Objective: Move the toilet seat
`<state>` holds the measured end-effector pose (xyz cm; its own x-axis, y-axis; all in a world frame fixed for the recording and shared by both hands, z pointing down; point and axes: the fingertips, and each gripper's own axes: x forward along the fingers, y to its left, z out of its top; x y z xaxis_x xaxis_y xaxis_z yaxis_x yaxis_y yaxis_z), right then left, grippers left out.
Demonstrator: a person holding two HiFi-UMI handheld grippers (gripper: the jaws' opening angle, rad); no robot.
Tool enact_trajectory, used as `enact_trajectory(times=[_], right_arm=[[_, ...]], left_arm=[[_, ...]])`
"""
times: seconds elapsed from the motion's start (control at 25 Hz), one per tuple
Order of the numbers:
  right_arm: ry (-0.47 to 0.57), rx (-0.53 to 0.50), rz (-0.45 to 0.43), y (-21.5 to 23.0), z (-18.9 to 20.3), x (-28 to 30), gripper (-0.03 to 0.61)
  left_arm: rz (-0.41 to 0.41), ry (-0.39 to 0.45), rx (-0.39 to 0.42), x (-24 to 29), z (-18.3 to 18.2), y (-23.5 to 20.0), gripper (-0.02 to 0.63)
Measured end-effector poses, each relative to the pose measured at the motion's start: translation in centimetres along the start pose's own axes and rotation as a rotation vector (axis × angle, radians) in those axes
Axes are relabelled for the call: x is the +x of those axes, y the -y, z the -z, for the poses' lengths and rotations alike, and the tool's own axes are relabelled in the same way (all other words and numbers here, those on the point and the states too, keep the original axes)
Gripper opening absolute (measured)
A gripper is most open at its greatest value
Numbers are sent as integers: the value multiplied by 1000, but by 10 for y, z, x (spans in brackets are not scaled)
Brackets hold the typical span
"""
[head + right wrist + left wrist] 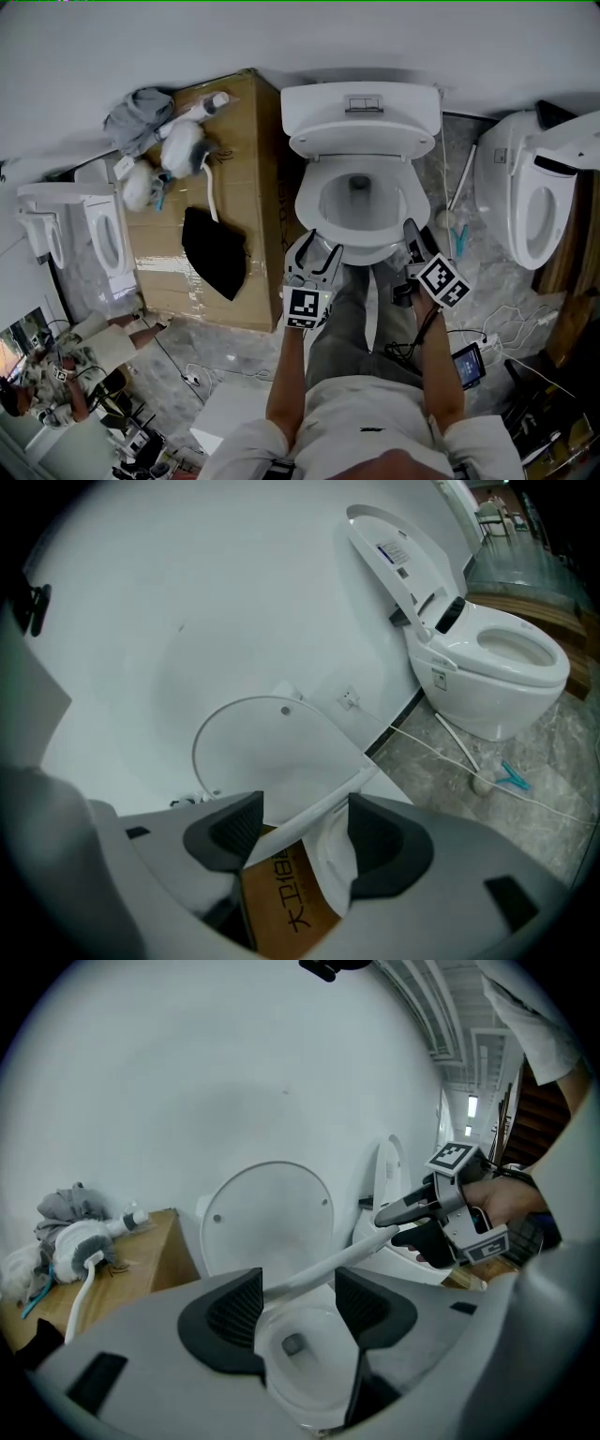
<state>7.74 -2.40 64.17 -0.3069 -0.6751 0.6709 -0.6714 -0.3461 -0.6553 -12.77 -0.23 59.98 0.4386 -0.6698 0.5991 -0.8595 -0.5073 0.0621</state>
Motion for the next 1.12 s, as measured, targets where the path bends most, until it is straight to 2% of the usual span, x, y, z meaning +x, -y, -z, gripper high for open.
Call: enact_trajectory(times=[0.36,0.6,0.76,1.12], right_arm=[[30,-293,-107,-46,-22,-12,287],[20,-577,-183,-78,-24,-19,287],[10,-720,-216,-90,-23,-23,287],[-26,-940,-241,-96,-15,-20,287]], left_arm=[[0,26,-5,7,-17,-10,259],[-2,37,-9,11,-24,-14,258],[-1,45,-8,14,-30,-18,258],[-4,63,-17,22,-41,-24,259]])
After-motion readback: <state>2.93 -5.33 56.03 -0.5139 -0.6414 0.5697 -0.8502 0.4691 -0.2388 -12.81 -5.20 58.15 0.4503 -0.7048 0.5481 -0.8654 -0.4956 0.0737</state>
